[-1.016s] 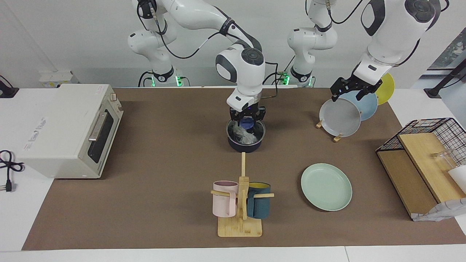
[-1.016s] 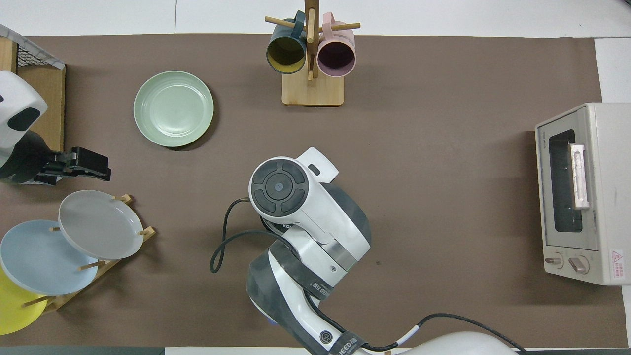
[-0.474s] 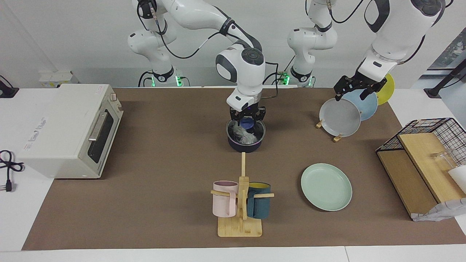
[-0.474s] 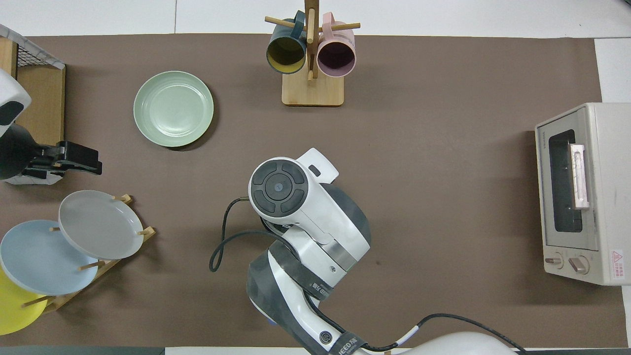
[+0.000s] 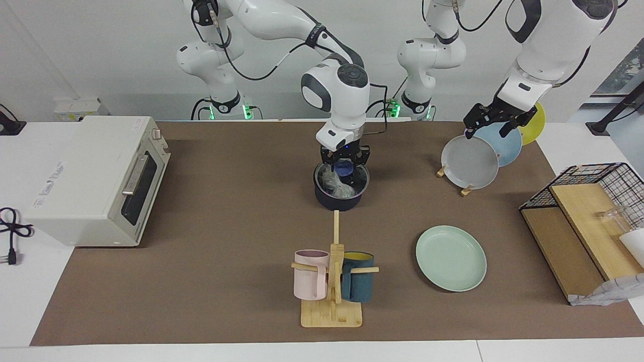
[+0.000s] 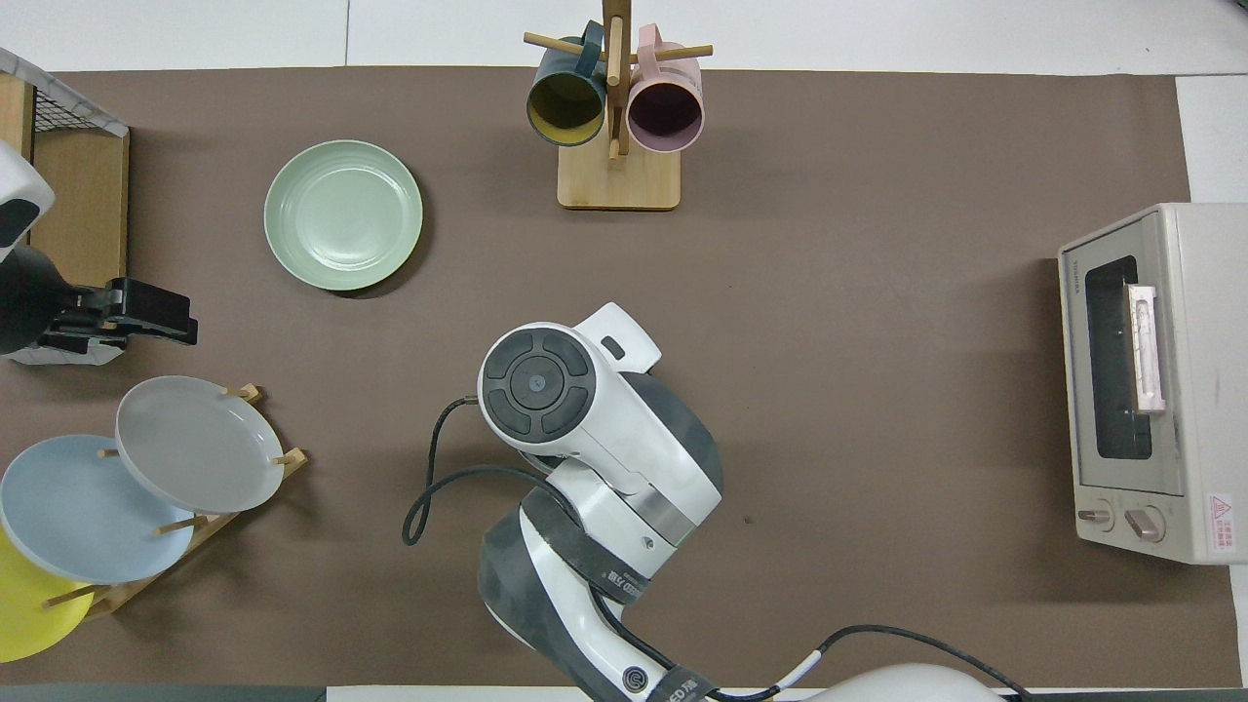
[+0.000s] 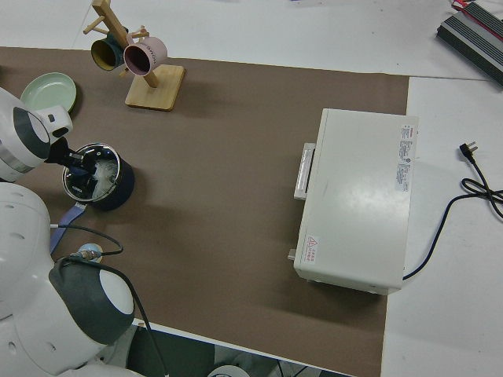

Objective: Transfer vermicelli from plate to pot
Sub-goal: 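Lower the glass lid onto the black pot with the right gripper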

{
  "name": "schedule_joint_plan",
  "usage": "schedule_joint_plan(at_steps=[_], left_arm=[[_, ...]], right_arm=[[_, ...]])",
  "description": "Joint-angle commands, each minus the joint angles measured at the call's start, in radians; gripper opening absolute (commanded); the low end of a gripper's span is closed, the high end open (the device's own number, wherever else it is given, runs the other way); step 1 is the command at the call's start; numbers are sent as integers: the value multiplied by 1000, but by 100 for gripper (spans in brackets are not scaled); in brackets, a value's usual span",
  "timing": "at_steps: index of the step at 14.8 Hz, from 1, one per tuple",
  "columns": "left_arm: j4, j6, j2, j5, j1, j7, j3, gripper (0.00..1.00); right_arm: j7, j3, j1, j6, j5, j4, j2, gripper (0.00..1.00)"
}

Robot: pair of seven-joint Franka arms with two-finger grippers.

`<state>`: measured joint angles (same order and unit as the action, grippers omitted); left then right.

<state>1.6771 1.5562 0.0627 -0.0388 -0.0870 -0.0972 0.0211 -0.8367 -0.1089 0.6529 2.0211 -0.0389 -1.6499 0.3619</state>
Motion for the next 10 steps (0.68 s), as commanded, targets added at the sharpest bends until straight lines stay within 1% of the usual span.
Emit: schedule_joint_plan(at_steps=[1,4,10], left_arm=[[4,10,12,19,1,11,5,100],[10,28,12,17,-5,10,5,100],[24,27,23,17,-7,10,7,100]], right_arm=[[-22,2,5,5,-6,1,6,16],[-22,2,2,-10,-7,1,6,17],[-22,3,1,-44,-12,2,0,17]])
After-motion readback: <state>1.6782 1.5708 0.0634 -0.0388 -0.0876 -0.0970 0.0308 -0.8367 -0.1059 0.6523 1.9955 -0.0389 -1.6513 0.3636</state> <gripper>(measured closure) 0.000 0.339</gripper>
